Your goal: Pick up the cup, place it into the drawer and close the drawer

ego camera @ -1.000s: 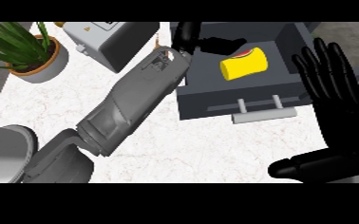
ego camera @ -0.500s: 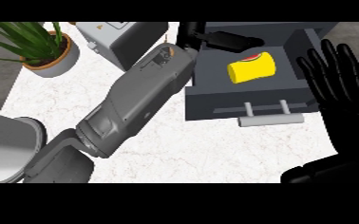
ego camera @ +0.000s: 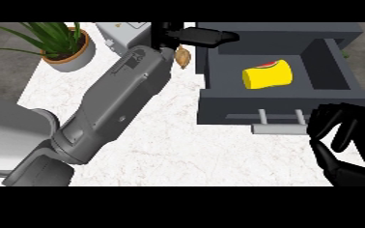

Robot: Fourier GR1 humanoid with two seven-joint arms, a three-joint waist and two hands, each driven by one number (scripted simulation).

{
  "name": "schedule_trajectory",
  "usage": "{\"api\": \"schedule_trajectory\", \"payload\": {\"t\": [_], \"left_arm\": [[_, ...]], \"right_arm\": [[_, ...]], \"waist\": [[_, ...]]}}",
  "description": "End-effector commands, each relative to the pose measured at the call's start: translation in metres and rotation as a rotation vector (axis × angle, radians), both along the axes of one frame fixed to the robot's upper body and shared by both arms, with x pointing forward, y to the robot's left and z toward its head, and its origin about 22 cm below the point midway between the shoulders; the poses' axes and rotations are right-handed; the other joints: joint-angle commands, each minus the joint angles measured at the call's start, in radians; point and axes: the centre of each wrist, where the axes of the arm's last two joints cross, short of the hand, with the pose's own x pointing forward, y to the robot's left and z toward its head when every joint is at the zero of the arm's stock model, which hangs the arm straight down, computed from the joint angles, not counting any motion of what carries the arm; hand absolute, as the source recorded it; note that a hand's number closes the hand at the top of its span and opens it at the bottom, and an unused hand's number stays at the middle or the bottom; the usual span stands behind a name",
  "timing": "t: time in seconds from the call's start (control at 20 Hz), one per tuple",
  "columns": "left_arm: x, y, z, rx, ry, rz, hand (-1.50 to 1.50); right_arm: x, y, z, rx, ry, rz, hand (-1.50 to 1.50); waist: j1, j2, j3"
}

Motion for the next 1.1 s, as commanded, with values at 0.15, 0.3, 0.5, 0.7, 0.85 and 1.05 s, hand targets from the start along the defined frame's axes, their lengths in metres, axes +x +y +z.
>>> {"api": "schedule_trajectory", "payload": {"t": [0.15, 0.3, 0.5, 0.7, 0.85, 1.05], "left_arm": [[-0.018, 0.069, -0.021, -0.044, 0.049, 0.063, -1.5], [-0.028, 0.109, -0.009, -0.048, 0.05, 0.092, -1.5], [-0.067, 0.128, -0.039, -0.083, 0.06, 0.103, -1.5], [-0.092, 0.165, -0.042, -0.075, 0.098, 0.079, -1.5], [-0.094, 0.186, -0.058, -0.098, 0.086, 0.092, -1.5], [-0.111, 0.195, -0.077, -0.089, 0.097, 0.08, -1.5]], "right_arm": [[0.0, -0.002, -0.013, -0.191, 0.027, -0.005, 1.5], [-0.015, 0.0, -0.005, -0.266, 0.033, -0.029, 1.5], [0.007, -0.003, -0.019, -0.247, 0.067, -0.07, 1.5], [0.009, 0.016, -0.04, -0.37, 0.069, -0.07, 1.5], [0.02, 0.01, -0.031, -0.55, -0.017, -0.024, 1.5], [0.032, 0.029, -0.054, -0.767, -0.069, -0.03, 1.5]], "waist": [[0.032, -0.004, 0.0], [0.026, -0.007, 0.0], [0.018, 0.001, 0.0], [0.023, 0.001, 0.0], [0.018, 0.005, 0.0], [0.025, 0.009, 0.0]]}}
